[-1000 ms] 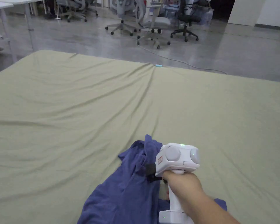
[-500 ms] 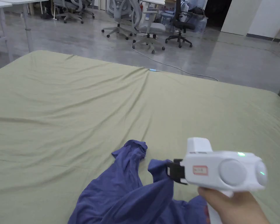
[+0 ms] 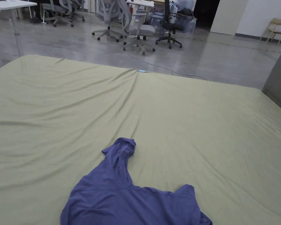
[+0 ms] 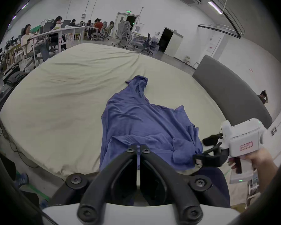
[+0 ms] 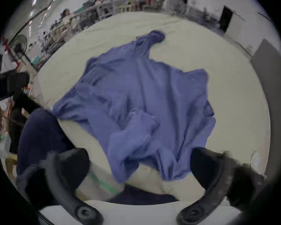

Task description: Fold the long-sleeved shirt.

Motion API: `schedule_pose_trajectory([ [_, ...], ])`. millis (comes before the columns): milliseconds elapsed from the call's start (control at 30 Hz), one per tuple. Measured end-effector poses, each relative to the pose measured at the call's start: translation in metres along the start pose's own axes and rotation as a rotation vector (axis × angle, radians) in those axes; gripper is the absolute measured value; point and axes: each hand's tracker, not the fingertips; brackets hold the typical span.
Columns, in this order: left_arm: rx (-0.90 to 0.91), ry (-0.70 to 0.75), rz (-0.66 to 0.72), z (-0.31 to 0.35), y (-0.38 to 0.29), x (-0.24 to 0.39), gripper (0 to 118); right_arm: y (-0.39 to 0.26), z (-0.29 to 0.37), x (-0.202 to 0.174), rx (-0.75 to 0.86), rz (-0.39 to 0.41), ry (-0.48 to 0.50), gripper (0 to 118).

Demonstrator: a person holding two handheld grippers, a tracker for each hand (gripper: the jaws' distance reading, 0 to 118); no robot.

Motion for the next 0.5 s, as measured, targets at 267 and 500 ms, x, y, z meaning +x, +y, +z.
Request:
schedule_pose_trajectory([
  [267,-0.028,0.009,0.003,-0.014,0.001,0.003,2,-0.017,0.051,0.023,0.299,-0.29,0.047,23],
  [500,-0.021,-0.005,0.135,-0.079,0.046,-0.024,81,-0.029,0.045,0.031,0.308,-0.368,0.037,4],
])
